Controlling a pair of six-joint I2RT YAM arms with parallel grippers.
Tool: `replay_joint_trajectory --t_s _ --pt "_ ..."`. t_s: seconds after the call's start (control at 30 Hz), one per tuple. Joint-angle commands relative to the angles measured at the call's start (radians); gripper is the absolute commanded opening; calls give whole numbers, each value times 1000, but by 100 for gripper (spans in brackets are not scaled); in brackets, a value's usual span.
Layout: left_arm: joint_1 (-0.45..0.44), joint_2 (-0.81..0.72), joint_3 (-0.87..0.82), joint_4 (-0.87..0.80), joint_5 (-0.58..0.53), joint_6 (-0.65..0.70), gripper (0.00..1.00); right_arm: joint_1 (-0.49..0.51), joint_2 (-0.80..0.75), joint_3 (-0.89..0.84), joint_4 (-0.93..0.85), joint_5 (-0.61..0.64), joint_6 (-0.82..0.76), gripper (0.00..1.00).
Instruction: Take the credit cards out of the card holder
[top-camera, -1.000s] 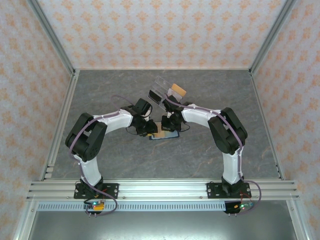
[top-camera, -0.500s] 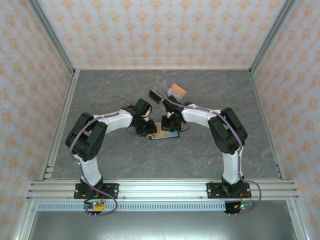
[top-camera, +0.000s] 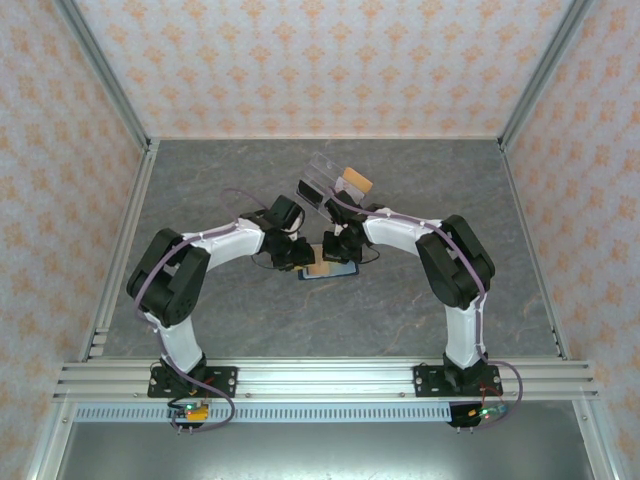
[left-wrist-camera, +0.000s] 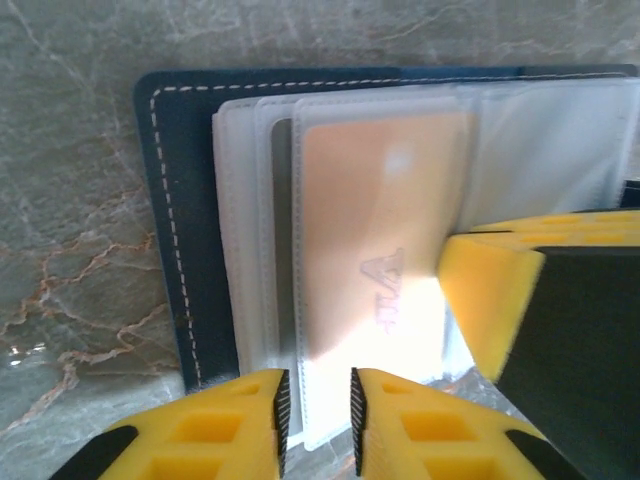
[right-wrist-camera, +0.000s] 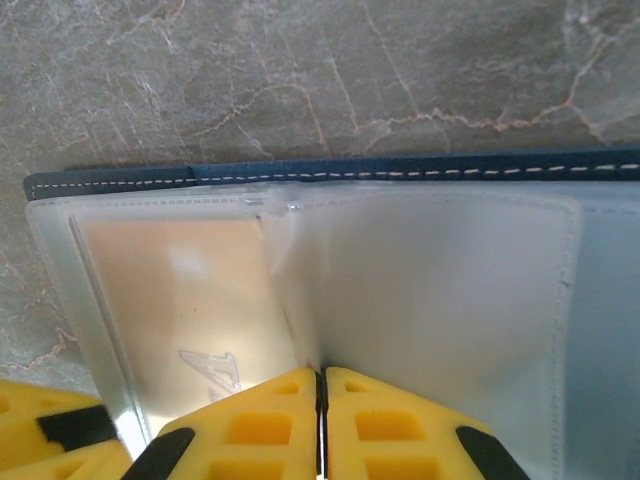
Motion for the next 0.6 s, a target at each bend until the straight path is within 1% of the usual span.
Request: replay_joint_trajectory --t_s 0.0,0.1,0.33,0.57 --pt "-3 -36 11 13 3 5 23 -3 65 -39 -41 107 1 9" --pt "-2 -22 14 7 -7 6 21 -3 67 -38 -40 105 2 9" --pt "-3 18 9 24 10 -7 26 -3 65 -39 -40 104 3 9" --pt "-4 49 8 42 25 -11 24 -3 64 -39 -38 101 1 9"
